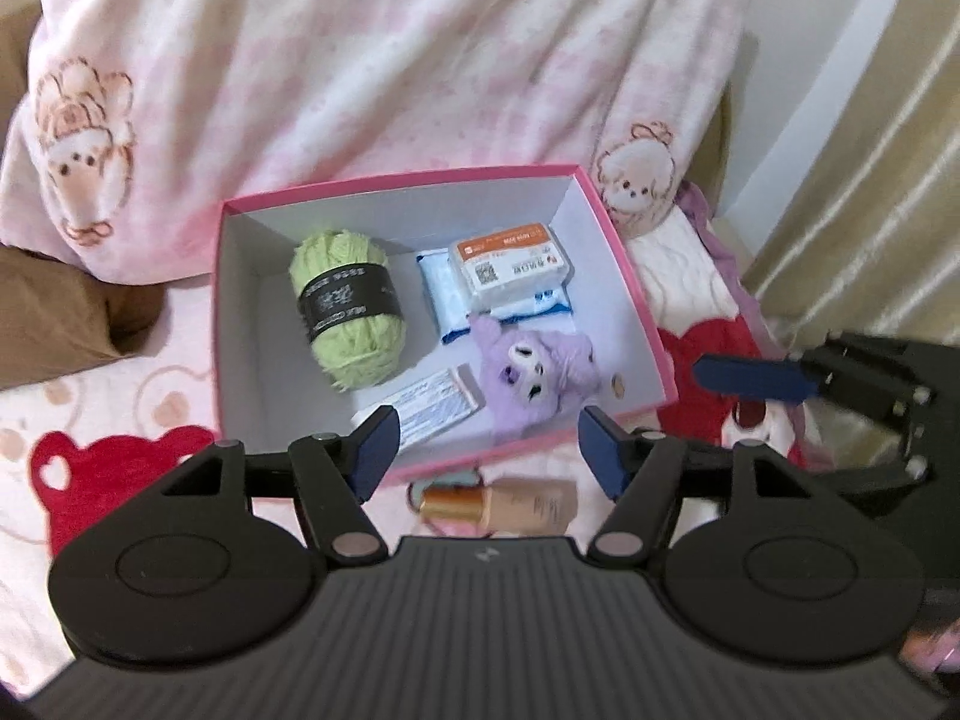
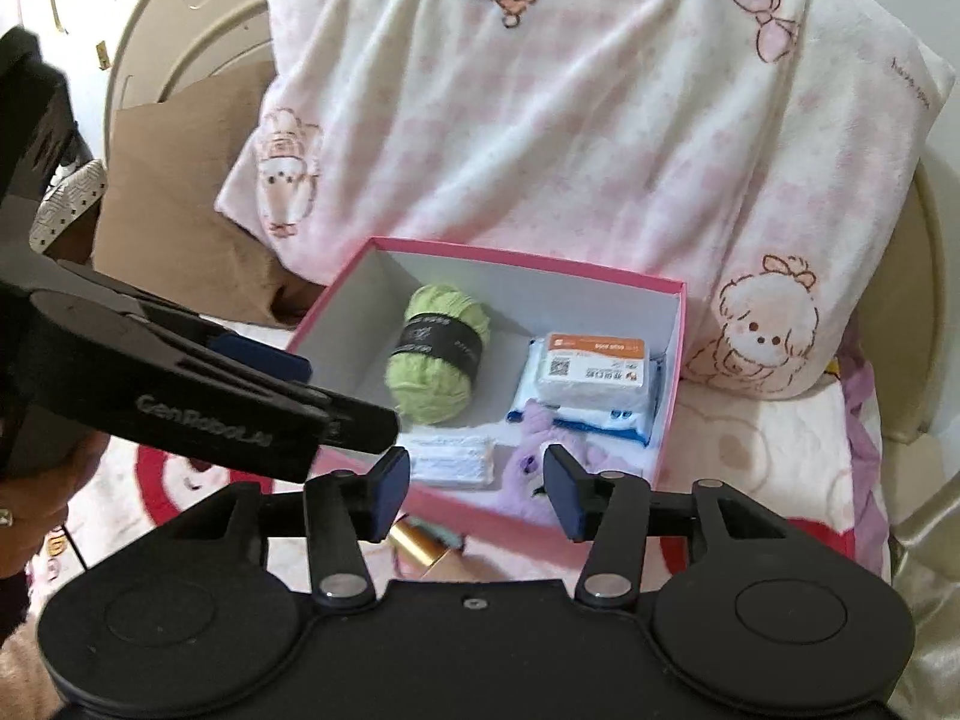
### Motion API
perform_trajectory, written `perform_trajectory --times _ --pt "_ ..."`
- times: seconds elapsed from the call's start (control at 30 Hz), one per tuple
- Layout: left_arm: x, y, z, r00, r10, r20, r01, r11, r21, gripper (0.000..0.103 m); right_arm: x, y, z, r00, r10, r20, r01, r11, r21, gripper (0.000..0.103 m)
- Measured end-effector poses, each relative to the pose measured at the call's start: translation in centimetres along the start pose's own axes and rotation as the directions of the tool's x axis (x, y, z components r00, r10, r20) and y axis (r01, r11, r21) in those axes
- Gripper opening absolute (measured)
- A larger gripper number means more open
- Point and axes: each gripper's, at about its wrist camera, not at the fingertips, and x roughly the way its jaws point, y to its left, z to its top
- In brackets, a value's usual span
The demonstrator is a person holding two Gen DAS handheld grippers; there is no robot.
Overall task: Organize objects
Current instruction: 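Open the left tool to release the clear box and withdraw, then move the left tool to the orange sponge and close on it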
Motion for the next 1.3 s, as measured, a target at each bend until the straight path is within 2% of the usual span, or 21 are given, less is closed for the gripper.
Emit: perform_trajectory --times 0.2,0.5,0.73,0.8,0.87,0.97,1.13,1.3 --pt "-2.1 0.0 -1.9 0.999 0.013 -0.033 -0.012 0.999 0.041 0.066 -2.1 0.9 -1.7 0.997 -0.018 -0.072 0.019 1.0 0.021 0.059" --pt "-5.5 0.0 -4.2 0.998 0.045 -0.032 -0.041 0.994 0.099 0.072 -5.6 1.8 -5.7 0.995 -0.036 -0.094 0.036 0.999 0.005 0.069" --pt "-6.5 0.1 -6.4 0.999 0.033 -0.036 -0.029 0.994 0.103 0.078 -7.4 3.1 -7.5 0.996 0.008 -0.086 -0.01 1.0 -0.025 0.076" --pt "-6.5 0.1 -7.2 0.999 0.015 -0.037 -0.011 0.995 0.098 0.08 -7.4 3.5 -7.9 0.997 0.025 -0.08 -0.028 0.999 -0.036 0.082" --pt "-6.3 0.1 -8.0 0.999 0.013 -0.034 -0.01 0.996 0.088 0.082 -7.2 3.8 -8.4 0.996 0.048 -0.07 -0.052 0.997 -0.049 0.082" --pt "-5.5 0.5 -9.4 0.998 -0.028 -0.05 0.031 0.998 0.054 0.084 -6.6 4.2 -8.9 0.995 0.079 -0.059 -0.083 0.994 -0.067 0.083" --pt "-3.8 1.1 -11.3 0.999 -0.038 -0.025 0.039 0.999 0.018 0.082 -4.8 4.7 -9.6 0.996 0.084 -0.041 -0.088 0.99 -0.108 0.083" --pt "-1.5 1.6 -12.9 0.996 -0.085 -0.014 0.085 0.996 -0.008 0.082 -2.0 5.3 -10.8 0.997 0.048 -0.052 -0.056 0.986 -0.158 0.083"
